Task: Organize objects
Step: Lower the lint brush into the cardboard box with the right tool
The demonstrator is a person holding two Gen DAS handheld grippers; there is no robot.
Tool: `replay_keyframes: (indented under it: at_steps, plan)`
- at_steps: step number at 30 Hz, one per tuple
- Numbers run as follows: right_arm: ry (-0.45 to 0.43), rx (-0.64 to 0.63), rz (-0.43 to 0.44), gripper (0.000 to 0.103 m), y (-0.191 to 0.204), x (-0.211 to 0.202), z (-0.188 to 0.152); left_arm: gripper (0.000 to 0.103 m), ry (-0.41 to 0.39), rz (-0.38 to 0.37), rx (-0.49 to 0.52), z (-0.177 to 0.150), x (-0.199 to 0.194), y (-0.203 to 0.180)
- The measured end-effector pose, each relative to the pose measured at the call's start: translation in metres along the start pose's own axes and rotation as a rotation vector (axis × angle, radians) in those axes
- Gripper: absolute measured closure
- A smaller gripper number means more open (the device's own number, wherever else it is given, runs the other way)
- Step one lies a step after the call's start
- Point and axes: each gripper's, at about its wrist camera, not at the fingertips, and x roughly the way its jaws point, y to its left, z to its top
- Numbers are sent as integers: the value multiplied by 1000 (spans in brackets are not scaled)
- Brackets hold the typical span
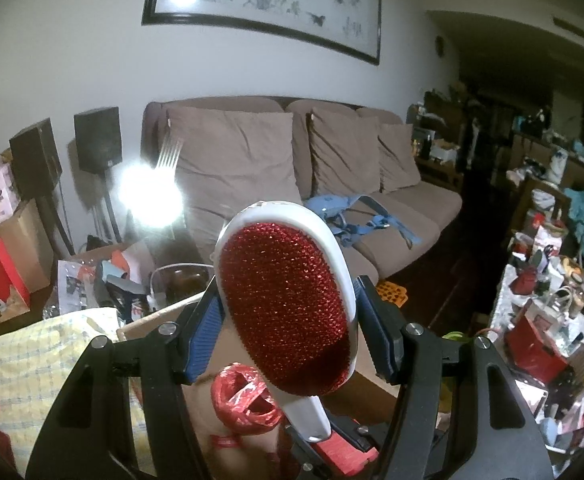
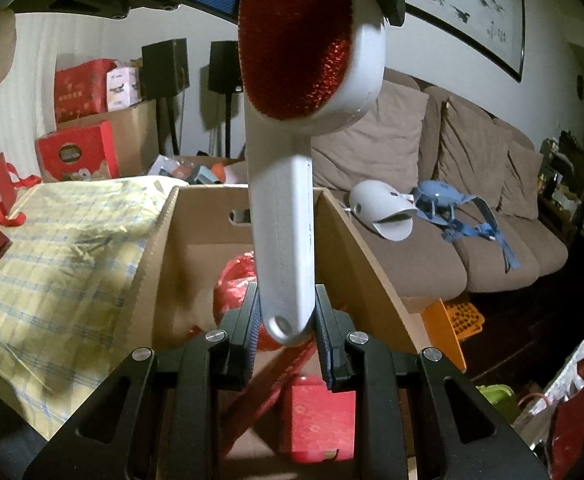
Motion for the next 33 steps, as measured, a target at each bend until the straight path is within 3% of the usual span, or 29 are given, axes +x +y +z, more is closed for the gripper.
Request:
replay_keyframes:
  at_steps: [33]
  plan:
    - [197, -4, 15, 79, -9, 40, -28, 42, 173, -53, -53, -30, 63, 8]
